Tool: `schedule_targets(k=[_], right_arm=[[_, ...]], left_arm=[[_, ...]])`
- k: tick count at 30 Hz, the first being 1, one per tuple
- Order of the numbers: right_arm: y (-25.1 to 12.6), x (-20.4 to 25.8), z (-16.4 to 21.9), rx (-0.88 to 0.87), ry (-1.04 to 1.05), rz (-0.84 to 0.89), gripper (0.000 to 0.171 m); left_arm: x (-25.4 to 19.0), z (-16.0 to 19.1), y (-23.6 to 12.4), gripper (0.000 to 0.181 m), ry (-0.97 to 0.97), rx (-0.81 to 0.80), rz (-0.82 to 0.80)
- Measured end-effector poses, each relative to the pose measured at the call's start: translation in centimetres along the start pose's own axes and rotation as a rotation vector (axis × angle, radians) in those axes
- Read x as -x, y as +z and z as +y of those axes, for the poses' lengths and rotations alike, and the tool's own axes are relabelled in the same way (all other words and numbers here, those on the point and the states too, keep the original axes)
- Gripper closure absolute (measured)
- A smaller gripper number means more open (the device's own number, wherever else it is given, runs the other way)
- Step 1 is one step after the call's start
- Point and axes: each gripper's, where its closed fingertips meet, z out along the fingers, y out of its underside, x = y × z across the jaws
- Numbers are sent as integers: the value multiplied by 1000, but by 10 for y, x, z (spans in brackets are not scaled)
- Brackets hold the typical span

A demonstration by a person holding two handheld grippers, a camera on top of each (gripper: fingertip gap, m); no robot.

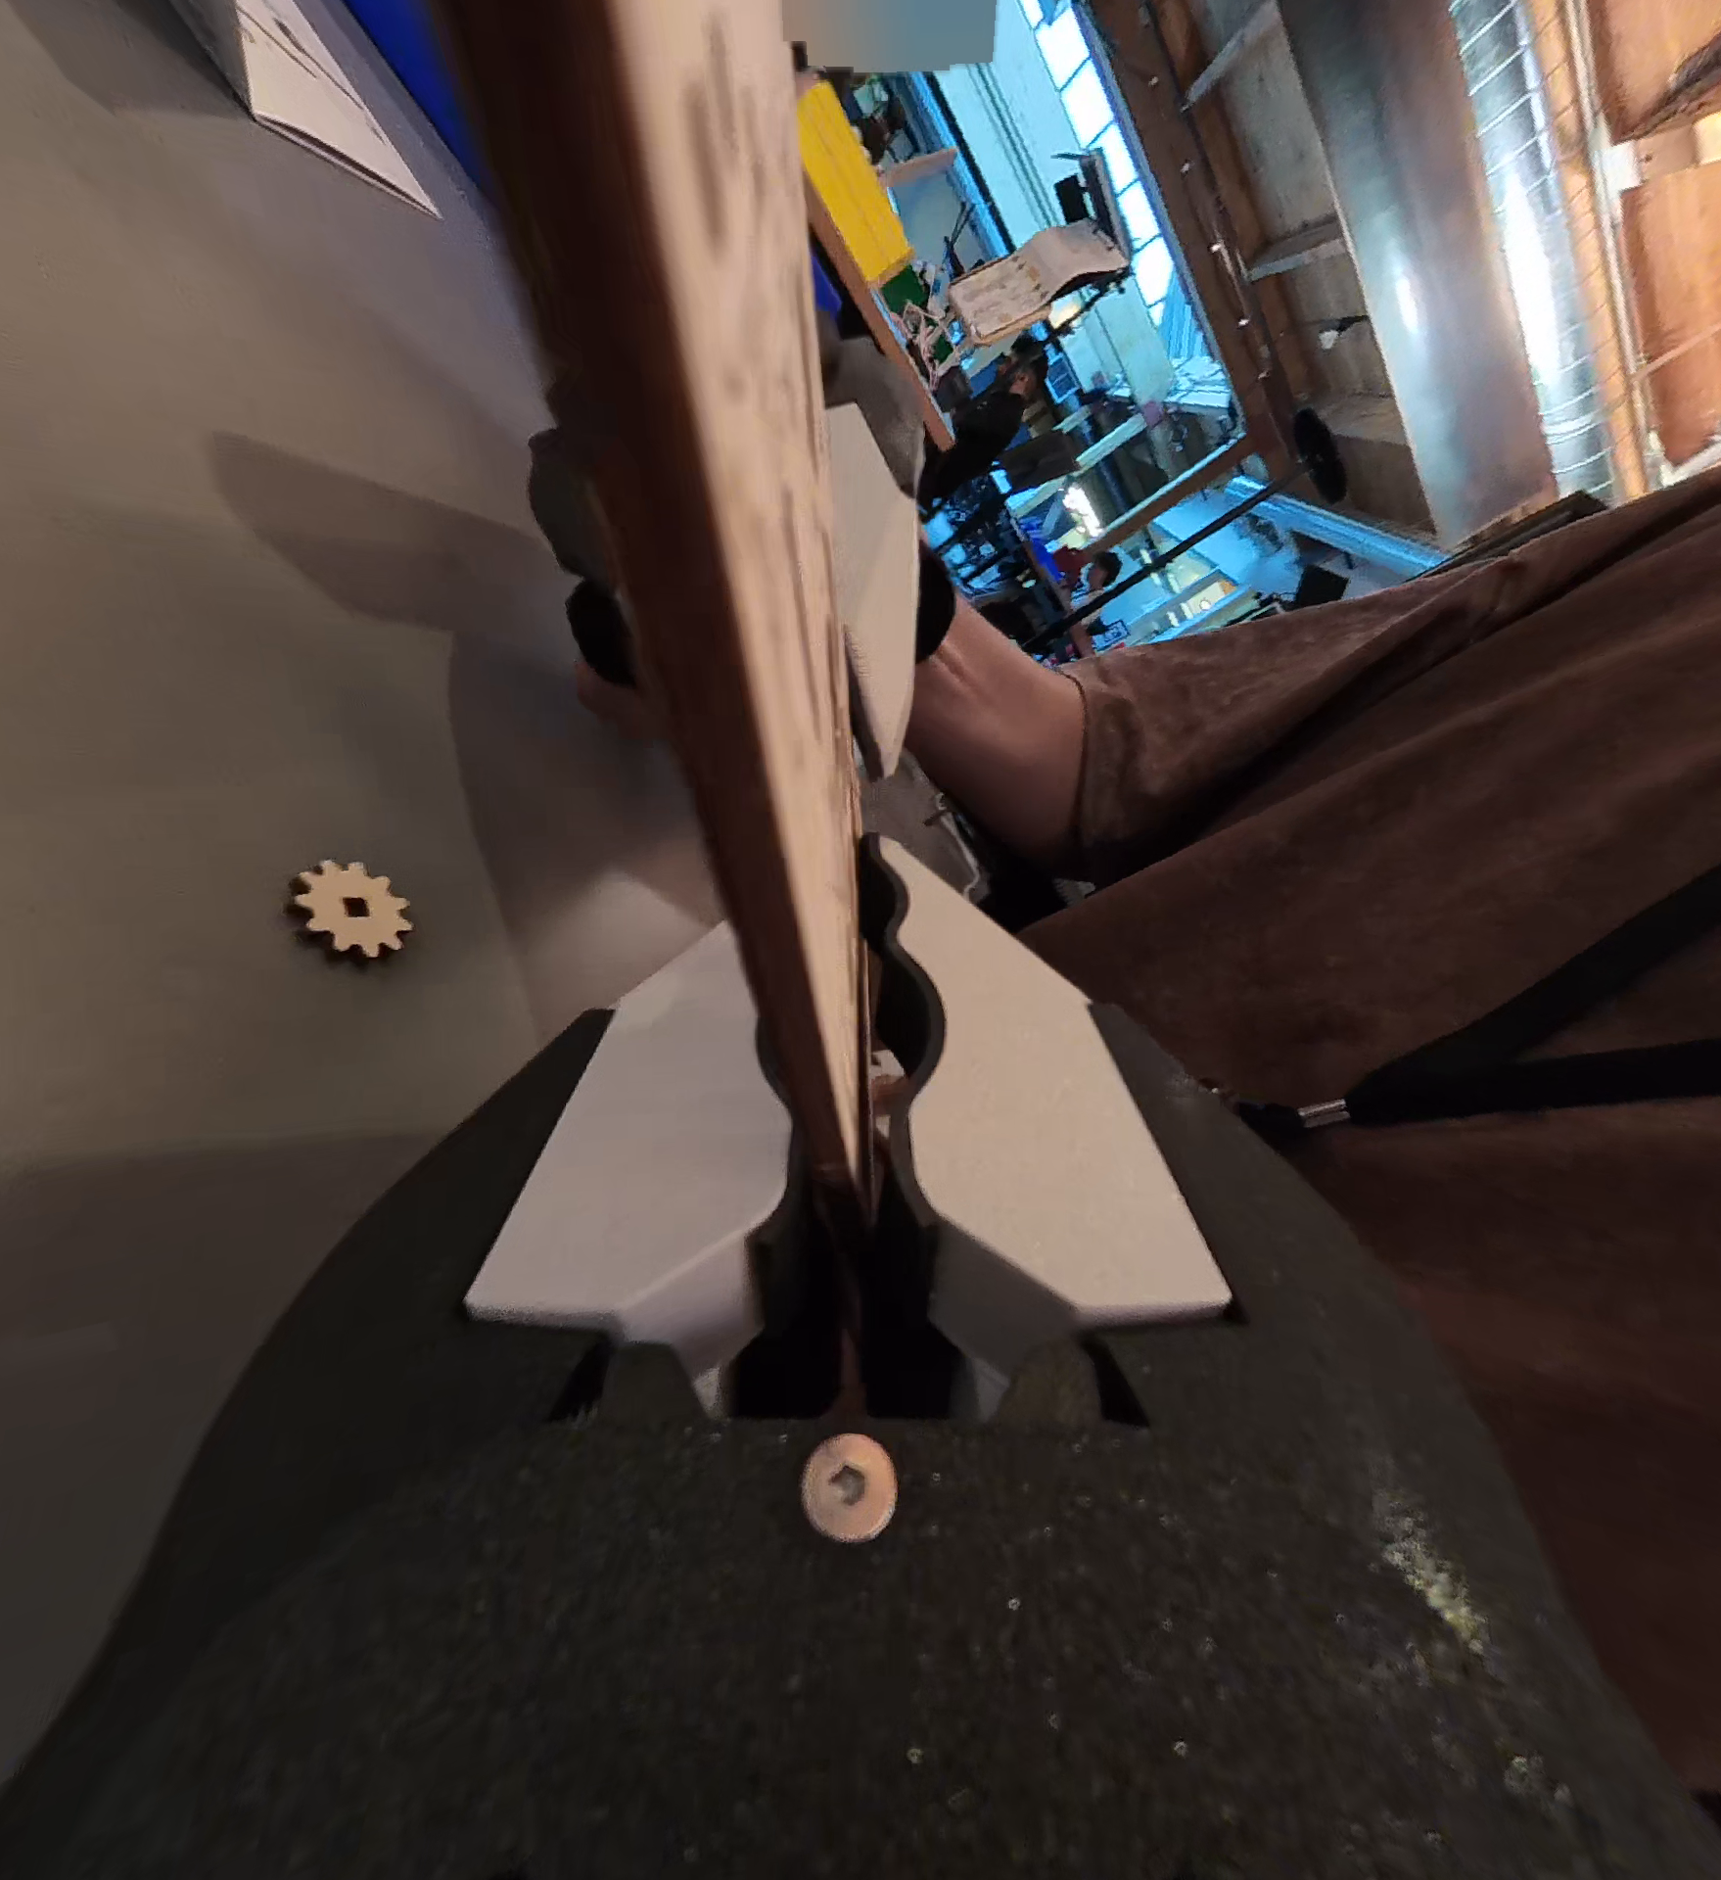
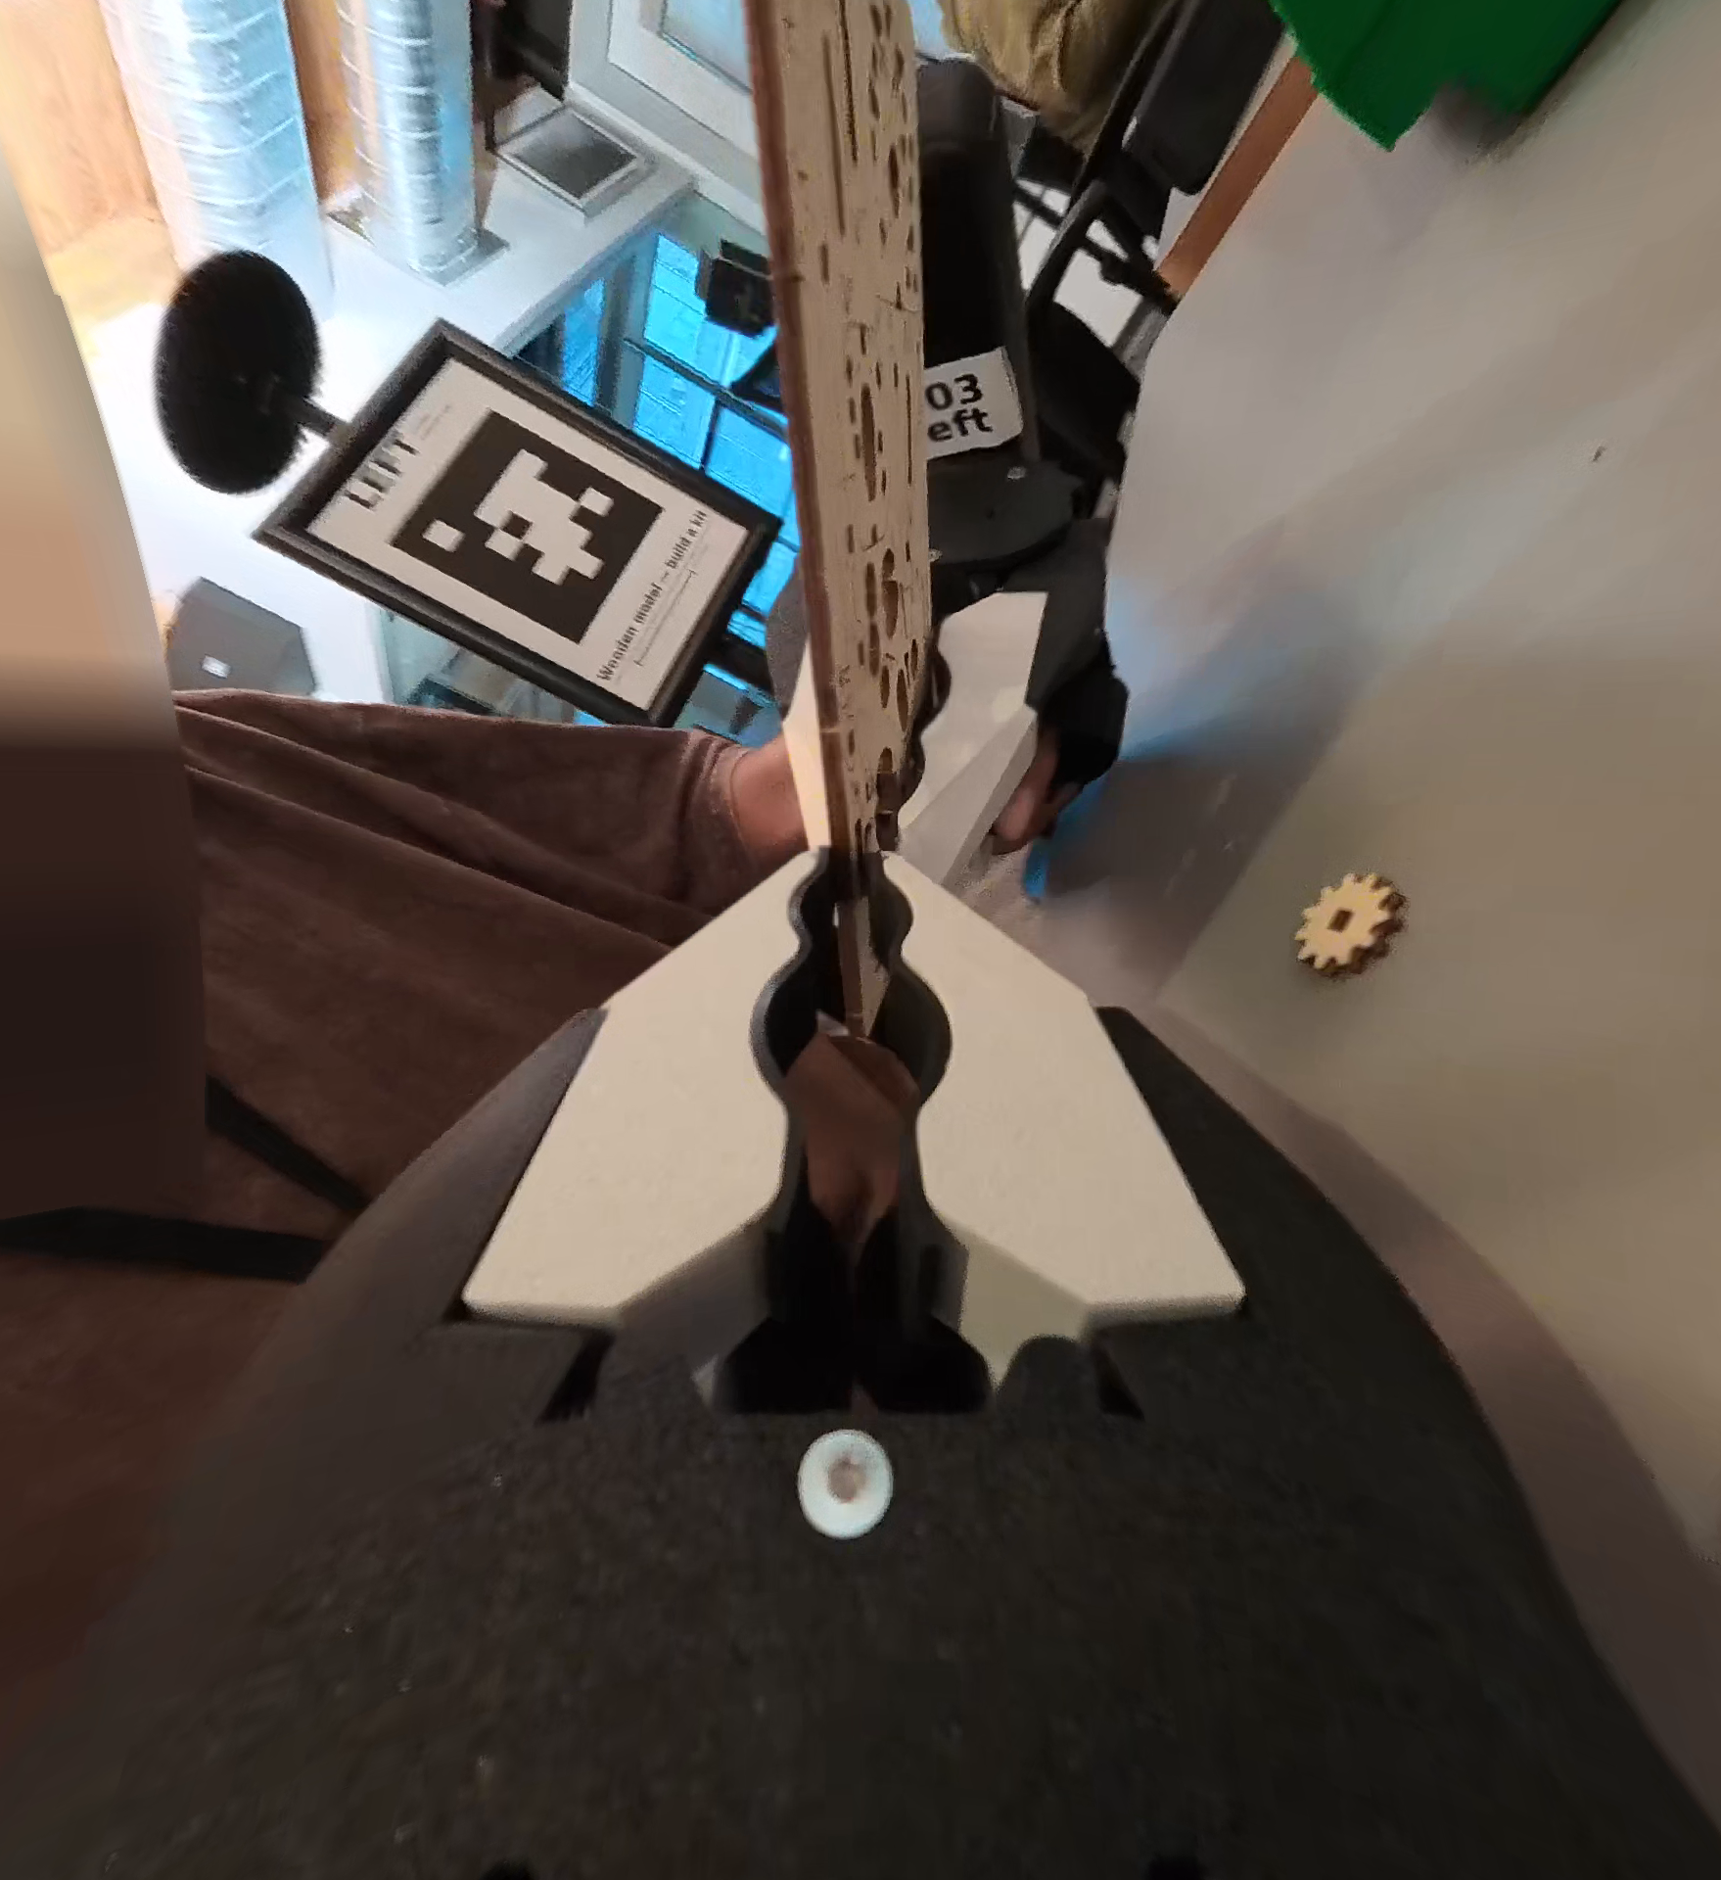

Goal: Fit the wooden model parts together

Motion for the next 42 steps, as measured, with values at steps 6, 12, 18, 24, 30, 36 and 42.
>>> schedule_targets(k=[6, 12, 18, 24, 30, 36, 42], right_arm=[[-1, 5, -2, -14, -9, -28, 165], [-2, 5, -1, -11, 25, -36, 164], [-2, 3, 2, 0, 74, -43, 166], [-3, 9, 1, -15, 171, -145, 165], [-3, -10, 1, 19, 27, 62, 168], [-9, -18, -1, 37, -171, 263, 167], [-10, -23, -1, 26, -120, 263, 167]], left_arm=[[-3, 1, 0, 180, -7, 7, 15], [-2, 2, 2, 180, -22, 10, 14], [-2, 4, 2, 180, -24, 19, 18], [-8, 0, 4, 181, -52, -6, 68], [6, 3, 0, 179, -74, 6, -8], [18, 1, -1, 179, -66, -9, -98], [23, 2, 1, 180, -101, -10, -115]])
